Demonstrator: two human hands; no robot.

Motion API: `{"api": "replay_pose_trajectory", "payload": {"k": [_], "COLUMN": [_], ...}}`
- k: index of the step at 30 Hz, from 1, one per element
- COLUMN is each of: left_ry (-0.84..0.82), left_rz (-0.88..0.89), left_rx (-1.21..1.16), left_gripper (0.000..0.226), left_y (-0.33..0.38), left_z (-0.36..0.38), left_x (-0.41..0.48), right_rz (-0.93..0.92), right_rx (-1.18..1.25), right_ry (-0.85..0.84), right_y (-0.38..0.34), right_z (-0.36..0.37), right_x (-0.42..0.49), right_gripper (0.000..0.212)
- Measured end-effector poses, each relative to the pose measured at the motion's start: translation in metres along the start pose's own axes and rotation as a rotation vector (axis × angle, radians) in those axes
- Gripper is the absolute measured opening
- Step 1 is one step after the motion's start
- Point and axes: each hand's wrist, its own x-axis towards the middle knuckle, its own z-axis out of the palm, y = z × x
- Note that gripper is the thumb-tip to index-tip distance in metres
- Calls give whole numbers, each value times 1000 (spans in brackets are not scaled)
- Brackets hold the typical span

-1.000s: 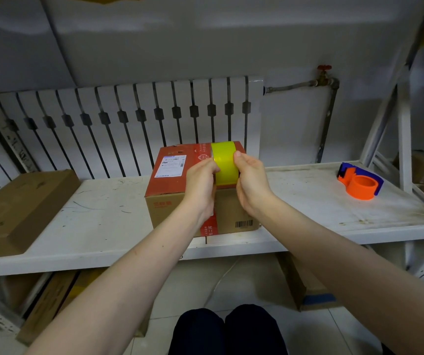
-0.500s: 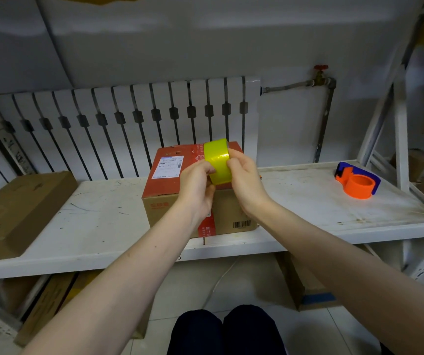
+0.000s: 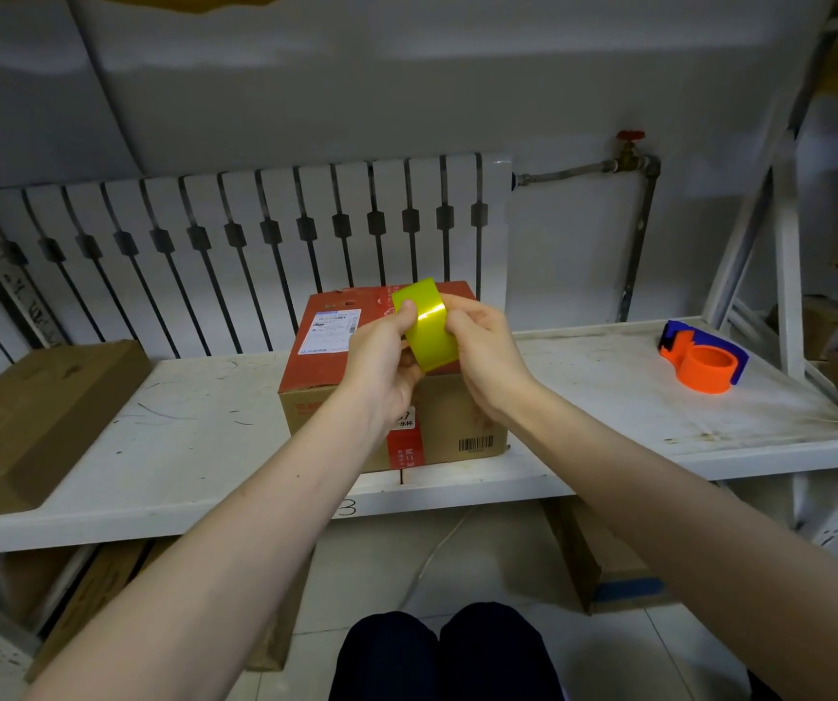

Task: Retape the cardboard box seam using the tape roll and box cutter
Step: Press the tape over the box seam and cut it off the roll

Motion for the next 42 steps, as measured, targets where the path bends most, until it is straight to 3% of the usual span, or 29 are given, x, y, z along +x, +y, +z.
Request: {"api": "replay_pose_trajectory", "payload": {"k": [11, 15, 19, 30, 34, 38, 40, 42], "left_ry": [0, 63, 95, 132, 120, 103, 35, -135], "left_rz": [-42, -29, -29, -15, -23, -54, -52, 42], "left_rx": [-13, 29, 88, 223, 247, 257, 294, 448], "left_gripper": [10, 31, 39, 59, 46, 48, 53, 32], "left_y": [4, 13, 17, 13, 12, 11, 10, 9], "left_z": [-1, -2, -1, -8, -9, -8, -10, -12], "left_x": [2, 4, 4, 1, 2, 0, -1, -3], "right_rz": [-80, -347, -626, -651, -685, -624, -557, -474], "right_rx": [-175, -463, -783, -1080, -1218, -1351, -1388, -1337], "right_ry": [-57, 41, 18, 98, 148, 97, 69, 95], "right_y": [6, 9, 9, 1, 1, 2, 3, 1], "right_z": [-7, -19, -26, -24, -22, -16, -16, -20], "right_x": [3, 1, 0, -2, -4, -6, -6, -3], "right_gripper": [40, 37, 22, 16, 13, 11, 13, 15]}}
